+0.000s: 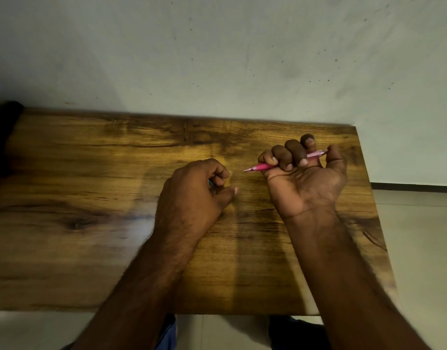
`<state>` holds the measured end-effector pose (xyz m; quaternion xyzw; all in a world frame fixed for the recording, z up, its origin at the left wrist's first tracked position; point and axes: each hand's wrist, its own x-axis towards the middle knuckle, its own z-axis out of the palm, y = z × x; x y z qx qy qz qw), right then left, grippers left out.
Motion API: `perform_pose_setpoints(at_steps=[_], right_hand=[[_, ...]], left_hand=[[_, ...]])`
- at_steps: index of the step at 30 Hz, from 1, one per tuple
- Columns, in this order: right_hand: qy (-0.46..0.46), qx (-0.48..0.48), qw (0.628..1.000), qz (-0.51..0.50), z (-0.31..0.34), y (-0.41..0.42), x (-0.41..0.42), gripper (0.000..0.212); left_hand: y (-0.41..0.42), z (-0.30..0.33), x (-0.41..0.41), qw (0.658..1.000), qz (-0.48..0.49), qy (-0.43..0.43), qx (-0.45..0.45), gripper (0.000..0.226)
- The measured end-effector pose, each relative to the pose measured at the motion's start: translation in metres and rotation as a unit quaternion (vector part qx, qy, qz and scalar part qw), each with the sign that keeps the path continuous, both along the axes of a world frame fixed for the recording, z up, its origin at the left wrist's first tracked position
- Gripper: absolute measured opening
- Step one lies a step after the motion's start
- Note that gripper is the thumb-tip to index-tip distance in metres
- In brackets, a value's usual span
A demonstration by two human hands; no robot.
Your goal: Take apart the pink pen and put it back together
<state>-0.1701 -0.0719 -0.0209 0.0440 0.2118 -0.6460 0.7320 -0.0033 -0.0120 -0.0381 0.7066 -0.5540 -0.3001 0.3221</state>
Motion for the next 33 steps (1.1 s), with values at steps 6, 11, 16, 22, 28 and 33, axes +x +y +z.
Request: perform_pose_setpoints(at_steps=[6,11,16,22,28,33], right_hand=[[0.013,0.005,1.0,-0.003,-0.0017,-0.0001,0.0011,0.045],[0.005,0.005,1.0,-0.004,-0.0029,-0.0001,-0.0002,0.049],[0.004,0.006,1.0,-0.001,-0.0032,-0.0011,-0.0008,0.05],[0.006,0.007,1.0,-0.012,-0.0045,-0.0014,-0.0019,0.045],[0.004,0.015,1.0,-0.018,-0.0042,-0.0024,-0.0037,0.042],[0.006,0.019,1.0,-0.011,-0.0021,-0.0022,-0.0024,0.047]], left_hand=[[-0.0001,0.0015,0.0003,1.0,0.001,-0.009,-0.006,0.024],[0.0002,0.0003,-0.0004,1.0,-0.002,-0.001,-0.002,0.024],[0.0006,0.0001,0.0001,1.0,0.0,-0.009,0.001,0.024],[0.0014,0.0009,-0.0002,1.0,-0.001,-0.019,-0.004,0.025],[0.0014,0.0014,-0.0003,1.0,0.002,-0.023,-0.005,0.022],[0.0005,0.0038,0.0009,0.999,0.005,-0.038,-0.023,0.016]])
